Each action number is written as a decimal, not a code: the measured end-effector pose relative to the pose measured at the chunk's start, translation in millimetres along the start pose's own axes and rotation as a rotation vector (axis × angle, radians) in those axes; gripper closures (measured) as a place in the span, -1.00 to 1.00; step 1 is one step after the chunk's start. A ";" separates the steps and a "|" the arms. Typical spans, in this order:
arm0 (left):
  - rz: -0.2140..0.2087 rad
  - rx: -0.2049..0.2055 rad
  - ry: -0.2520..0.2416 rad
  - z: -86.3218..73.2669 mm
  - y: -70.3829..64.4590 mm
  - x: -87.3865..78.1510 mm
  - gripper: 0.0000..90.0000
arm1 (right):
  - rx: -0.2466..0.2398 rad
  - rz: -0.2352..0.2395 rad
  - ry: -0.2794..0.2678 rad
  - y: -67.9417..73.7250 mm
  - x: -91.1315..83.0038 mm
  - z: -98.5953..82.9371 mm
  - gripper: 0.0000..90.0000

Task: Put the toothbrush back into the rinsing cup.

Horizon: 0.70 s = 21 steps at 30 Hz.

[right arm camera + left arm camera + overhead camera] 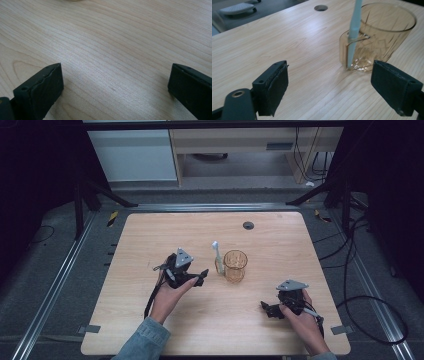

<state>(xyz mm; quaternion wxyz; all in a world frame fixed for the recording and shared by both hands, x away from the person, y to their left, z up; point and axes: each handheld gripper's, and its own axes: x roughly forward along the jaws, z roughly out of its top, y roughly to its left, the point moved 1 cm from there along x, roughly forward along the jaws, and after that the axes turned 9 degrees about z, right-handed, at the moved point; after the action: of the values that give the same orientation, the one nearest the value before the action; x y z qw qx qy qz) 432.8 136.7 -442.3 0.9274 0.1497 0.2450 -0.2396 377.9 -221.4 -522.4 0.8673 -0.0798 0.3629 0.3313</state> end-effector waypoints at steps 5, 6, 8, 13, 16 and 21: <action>0.031 0.002 0.035 -4.6 10.5 -3.8 -0.72 | -0.001 0.000 0.000 -0.1 0.0 0.0 -0.99; 0.039 0.004 0.040 -5.6 13.4 -4.5 -0.72 | -0.001 0.000 0.000 -0.1 0.0 0.0 -0.99; 0.051 -0.005 0.050 -7.7 20.3 -5.6 -0.73 | -0.001 0.000 0.000 -0.1 0.0 0.0 -0.99; 0.092 -0.037 0.082 -17.1 40.2 -7.3 -0.74 | -0.001 0.000 0.000 -0.1 0.0 0.0 -0.99; 0.116 -0.052 0.108 -25.1 51.3 -7.5 -0.74 | -0.001 -0.001 0.000 -0.1 0.0 0.0 -0.99; 0.141 -0.079 0.149 -38.6 69.3 -5.6 -0.77 | -0.001 0.000 0.000 -0.1 0.0 0.0 -0.99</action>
<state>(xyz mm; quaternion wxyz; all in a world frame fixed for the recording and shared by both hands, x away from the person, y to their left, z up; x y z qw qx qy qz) 449.6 212.3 -460.5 0.9264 0.1472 0.3115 -0.1521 378.0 -221.4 -522.4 0.8673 -0.0802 0.3628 0.3313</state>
